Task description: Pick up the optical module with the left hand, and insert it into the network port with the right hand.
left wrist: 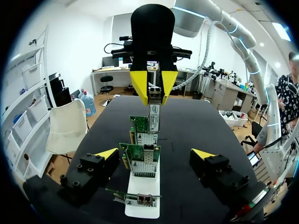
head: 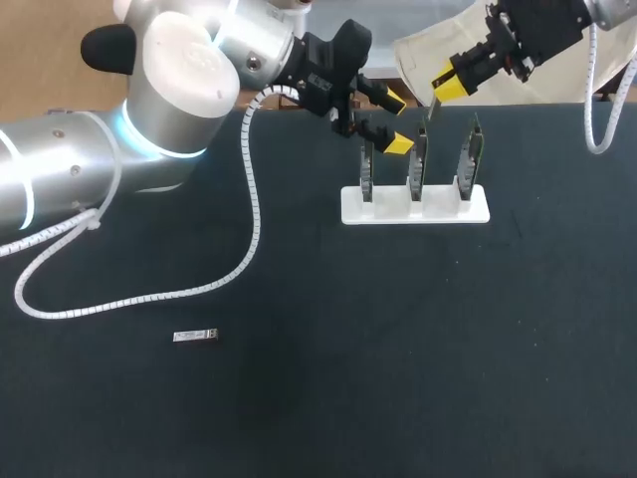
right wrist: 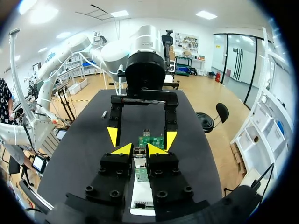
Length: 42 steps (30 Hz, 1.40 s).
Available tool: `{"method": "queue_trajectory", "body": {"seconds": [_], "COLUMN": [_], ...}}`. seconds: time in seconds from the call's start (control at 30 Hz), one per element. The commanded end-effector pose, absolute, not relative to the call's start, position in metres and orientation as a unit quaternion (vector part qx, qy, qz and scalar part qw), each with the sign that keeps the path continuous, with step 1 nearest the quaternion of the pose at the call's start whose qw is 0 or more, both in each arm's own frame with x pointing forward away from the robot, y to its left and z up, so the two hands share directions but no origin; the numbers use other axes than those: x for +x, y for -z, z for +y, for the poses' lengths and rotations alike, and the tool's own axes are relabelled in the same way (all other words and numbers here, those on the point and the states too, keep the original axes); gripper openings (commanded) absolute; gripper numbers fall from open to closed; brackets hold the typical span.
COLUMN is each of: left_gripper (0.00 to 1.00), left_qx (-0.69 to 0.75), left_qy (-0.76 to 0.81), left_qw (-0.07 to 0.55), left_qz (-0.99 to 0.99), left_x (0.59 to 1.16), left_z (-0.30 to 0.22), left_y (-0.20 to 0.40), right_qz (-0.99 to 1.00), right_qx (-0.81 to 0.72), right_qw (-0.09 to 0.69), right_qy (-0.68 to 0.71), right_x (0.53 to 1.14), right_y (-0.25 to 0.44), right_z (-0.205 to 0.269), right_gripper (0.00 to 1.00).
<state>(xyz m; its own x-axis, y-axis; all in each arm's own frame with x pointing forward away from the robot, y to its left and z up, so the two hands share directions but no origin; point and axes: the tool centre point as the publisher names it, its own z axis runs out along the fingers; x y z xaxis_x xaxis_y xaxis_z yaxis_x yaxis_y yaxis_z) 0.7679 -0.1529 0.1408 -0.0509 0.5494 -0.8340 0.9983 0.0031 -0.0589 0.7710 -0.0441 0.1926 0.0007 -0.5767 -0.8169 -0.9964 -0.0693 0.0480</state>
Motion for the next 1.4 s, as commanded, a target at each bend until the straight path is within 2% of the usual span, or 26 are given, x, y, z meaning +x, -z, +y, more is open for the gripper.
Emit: {"method": "queue_trajectory", "body": {"seconds": [0.03,1.4], "left_gripper": [1.00,1.00], "left_qx": [0.612,0.612], "left_qy": [0.353,0.353], "left_qw": [0.315,0.315], "left_qz": [0.633,0.633], "left_x": [0.770,0.770], "left_z": [-0.154,-0.154], "left_y": [-0.141,-0.141], "right_qz": [0.614,0.624], "right_qx": [-0.644,-0.659], "right_qw": [0.296,0.287], "right_qy": [-0.348,-0.308], "right_x": [0.773,0.776], "right_y": [-0.191,-0.173], "right_z": [-0.042,-0.028], "right_gripper": [0.00,0.00]}}
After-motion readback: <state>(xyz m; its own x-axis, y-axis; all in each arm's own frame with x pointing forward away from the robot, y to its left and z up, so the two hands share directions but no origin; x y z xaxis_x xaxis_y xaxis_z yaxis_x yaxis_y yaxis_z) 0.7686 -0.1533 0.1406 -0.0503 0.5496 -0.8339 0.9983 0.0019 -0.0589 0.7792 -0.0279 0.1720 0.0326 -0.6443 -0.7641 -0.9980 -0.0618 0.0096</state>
